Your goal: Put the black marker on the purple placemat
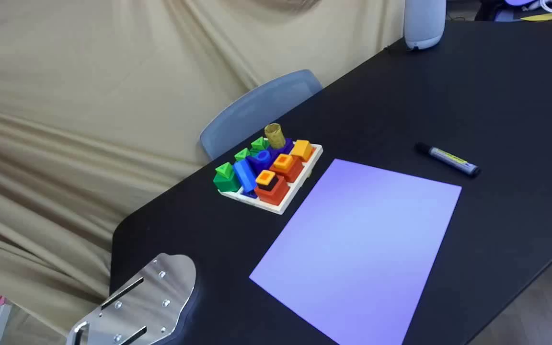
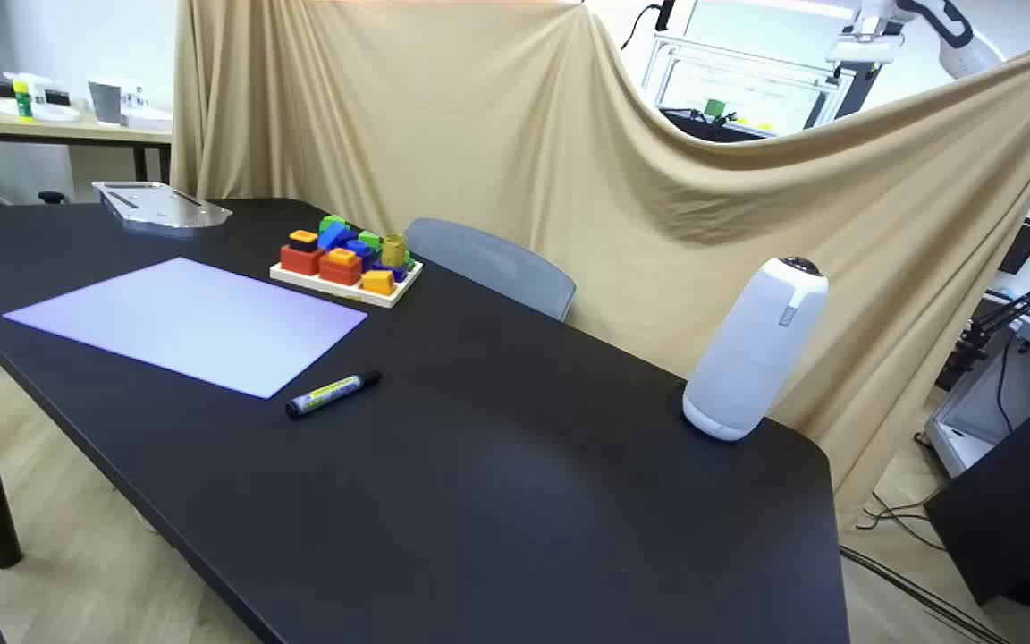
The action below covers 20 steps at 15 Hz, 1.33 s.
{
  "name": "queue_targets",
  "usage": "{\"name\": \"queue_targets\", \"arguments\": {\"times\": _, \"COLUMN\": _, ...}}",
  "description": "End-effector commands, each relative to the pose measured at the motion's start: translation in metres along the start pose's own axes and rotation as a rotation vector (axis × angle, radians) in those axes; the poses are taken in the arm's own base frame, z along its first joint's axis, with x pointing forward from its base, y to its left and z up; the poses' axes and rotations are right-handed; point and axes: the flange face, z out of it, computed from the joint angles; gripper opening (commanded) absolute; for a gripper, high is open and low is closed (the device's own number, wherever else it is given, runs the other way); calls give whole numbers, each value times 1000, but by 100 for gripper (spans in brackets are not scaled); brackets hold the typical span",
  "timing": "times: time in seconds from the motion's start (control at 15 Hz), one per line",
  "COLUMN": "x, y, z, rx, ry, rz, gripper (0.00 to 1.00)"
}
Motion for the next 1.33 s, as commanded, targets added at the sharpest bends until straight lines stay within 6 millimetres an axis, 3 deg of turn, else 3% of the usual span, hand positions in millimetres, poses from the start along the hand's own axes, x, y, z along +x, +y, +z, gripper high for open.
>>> {"name": "queue_targets", "arguments": {"times": 0.0, "x": 0, "y": 0, "z": -1, "rx": 0, "ry": 1, "rz": 0, "gripper": 100}}
{"name": "queue_targets", "arguments": {"times": 1.0, "x": 3, "y": -1, "z": -1, "rx": 12, "ry": 12, "rz": 2, "gripper": 100}}
{"name": "queue_targets", "arguments": {"times": 1.27, "x": 19, "y": -6, "z": 17, "rx": 90, "ry": 115, "rz": 22, "gripper": 100}}
